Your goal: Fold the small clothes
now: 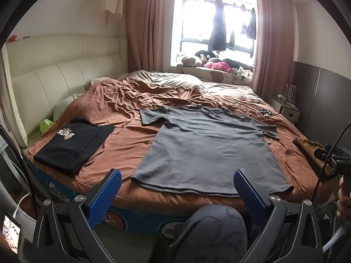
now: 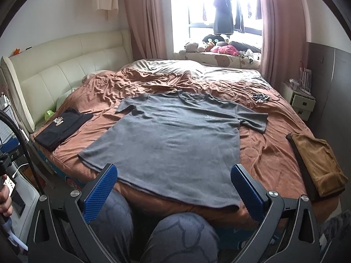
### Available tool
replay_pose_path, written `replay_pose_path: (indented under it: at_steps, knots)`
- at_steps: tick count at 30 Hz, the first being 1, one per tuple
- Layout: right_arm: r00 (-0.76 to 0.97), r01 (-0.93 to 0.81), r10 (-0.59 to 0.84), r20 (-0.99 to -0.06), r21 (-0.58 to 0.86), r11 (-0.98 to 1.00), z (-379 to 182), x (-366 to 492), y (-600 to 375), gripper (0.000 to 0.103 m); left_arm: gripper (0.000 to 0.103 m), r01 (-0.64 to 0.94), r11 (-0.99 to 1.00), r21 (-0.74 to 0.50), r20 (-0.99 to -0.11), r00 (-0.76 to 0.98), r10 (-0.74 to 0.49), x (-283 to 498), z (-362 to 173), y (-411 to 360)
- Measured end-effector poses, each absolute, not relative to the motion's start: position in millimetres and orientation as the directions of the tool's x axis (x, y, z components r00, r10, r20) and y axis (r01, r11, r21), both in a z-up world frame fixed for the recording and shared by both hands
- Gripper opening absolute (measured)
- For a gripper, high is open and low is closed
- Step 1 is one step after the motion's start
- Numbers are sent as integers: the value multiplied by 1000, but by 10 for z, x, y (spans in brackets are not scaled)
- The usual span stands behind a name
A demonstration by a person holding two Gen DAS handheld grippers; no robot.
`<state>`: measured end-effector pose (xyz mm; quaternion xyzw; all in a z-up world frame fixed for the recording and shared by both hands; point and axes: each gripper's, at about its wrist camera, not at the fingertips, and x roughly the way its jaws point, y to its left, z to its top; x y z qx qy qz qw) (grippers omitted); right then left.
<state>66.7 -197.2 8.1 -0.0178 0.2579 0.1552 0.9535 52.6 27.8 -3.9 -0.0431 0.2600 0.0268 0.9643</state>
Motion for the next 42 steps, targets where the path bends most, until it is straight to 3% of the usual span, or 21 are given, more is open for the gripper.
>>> replay_pose_path:
  at_steps: [34, 42]
  knots:
    - [771, -308, 289, -567, 64, 949, 9, 2346, -1789, 103, 103, -147, 989, -1, -558, 821, 122, 2085, -131, 620]
    - [783, -275, 247, -572, 39, 961, 5, 2750, -1717, 103, 103, -236, 972, -6, -593, 783, 186, 2579, -123, 874]
